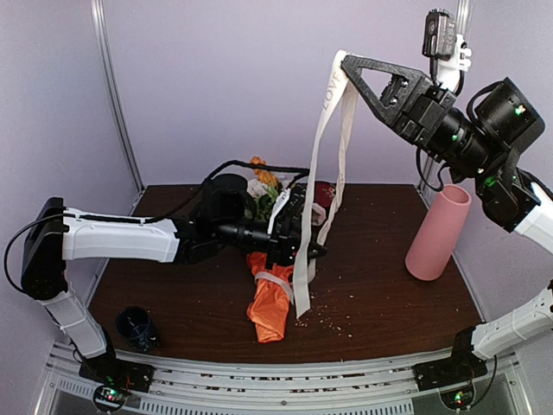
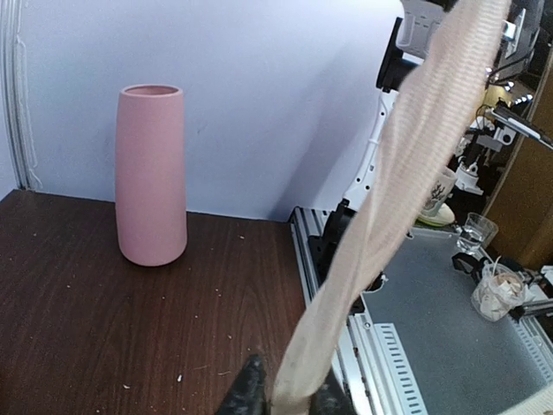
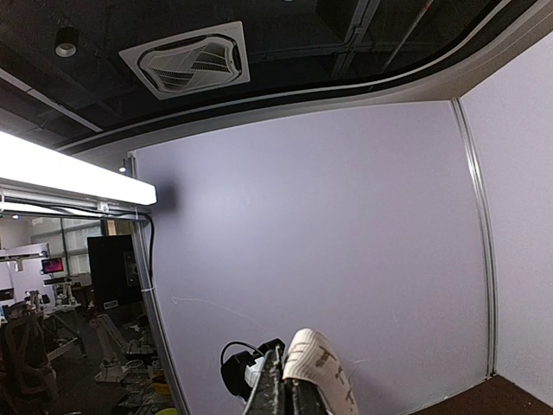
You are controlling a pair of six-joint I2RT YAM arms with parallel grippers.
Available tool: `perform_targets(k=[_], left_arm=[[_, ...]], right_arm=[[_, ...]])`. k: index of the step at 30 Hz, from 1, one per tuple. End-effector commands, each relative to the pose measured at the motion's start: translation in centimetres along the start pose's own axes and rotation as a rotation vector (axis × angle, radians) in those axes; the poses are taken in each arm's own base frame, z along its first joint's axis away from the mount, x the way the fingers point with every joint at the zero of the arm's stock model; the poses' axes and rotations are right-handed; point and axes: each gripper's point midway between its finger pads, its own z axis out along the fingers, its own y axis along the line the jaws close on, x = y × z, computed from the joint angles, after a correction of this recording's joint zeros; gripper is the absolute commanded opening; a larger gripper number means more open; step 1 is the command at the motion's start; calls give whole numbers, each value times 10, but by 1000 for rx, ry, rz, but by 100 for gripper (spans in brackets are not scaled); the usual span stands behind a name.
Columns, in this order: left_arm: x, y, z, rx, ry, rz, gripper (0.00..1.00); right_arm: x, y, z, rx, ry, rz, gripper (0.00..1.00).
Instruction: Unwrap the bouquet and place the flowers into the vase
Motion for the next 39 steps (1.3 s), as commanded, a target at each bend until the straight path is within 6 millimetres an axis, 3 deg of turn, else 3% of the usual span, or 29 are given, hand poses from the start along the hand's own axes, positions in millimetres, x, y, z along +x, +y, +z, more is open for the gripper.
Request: perform_targets(k=[1,5,9,16,19,24,27,32,33,34,36,39], left_arm=[[-11,-1,3,4,-34,42,12],[-8,12,2,-75,-12,36,1],[-7,41,-10,-257,22,36,0],[-26,108,-69,-587,27,-16,0],[-47,122,-97,-667,-6,-20,0],[-98,120,-128,-779,-26,67,0],[-118,117,-141,-832,-14,86,0],[-166,104,-162,-891,-74,125,0],[-176,100,-165,-895,-92,135,0],[-187,97,-169,-898,-112,146,0],[-206,88,-173,-896,-152,169,0],[-229,79,-178,-886,-199,201,0]], right_arm=[[1,0,-3,0,1,-3,0],[3,-2,-7,18,10,-2,0],[11,-9,-21,80,33,-1,0],[49,-46,-77,351,114,-1,0],[80,-67,-105,479,170,3,0],[146,-100,-139,624,275,18,0],[187,-116,-147,660,338,46,0],[250,-130,-138,660,544,82,1],[254,-129,-134,647,563,82,13],[255,-127,-132,639,571,82,36],[244,-124,-128,632,547,70,65],[216,-121,-123,643,493,34,85]])
